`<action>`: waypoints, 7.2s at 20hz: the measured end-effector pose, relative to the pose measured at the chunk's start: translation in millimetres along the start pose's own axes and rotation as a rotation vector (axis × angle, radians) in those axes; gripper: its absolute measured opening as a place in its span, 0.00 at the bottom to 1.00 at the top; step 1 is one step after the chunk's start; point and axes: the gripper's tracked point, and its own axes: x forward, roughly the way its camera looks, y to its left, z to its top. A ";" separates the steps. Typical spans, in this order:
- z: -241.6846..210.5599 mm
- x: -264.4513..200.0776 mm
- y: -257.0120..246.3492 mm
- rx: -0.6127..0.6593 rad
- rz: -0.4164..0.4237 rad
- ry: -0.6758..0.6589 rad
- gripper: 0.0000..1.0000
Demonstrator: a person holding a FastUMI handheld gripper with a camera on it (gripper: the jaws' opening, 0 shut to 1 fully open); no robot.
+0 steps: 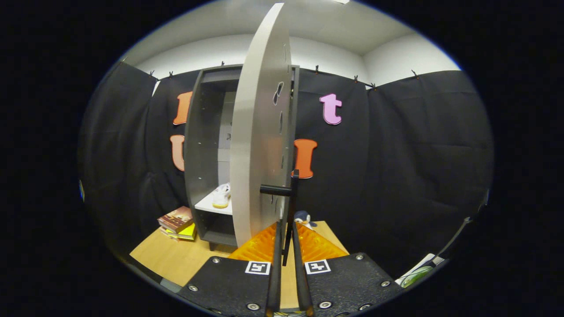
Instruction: Open the shoe cabinet door, grab the shoes and put them into the shoe cabinet, then close the shoe cabinet door.
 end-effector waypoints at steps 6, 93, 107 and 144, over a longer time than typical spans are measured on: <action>-2.5 -24.1 -36.0 0.036 -0.135 -0.011 0.12; -439.3 95.8 230.4 -0.043 0.026 0.800 0.06; -453.8 120.5 235.5 0.100 -0.086 0.782 0.19; -50.1 344.7 238.3 -0.049 0.116 0.447 0.00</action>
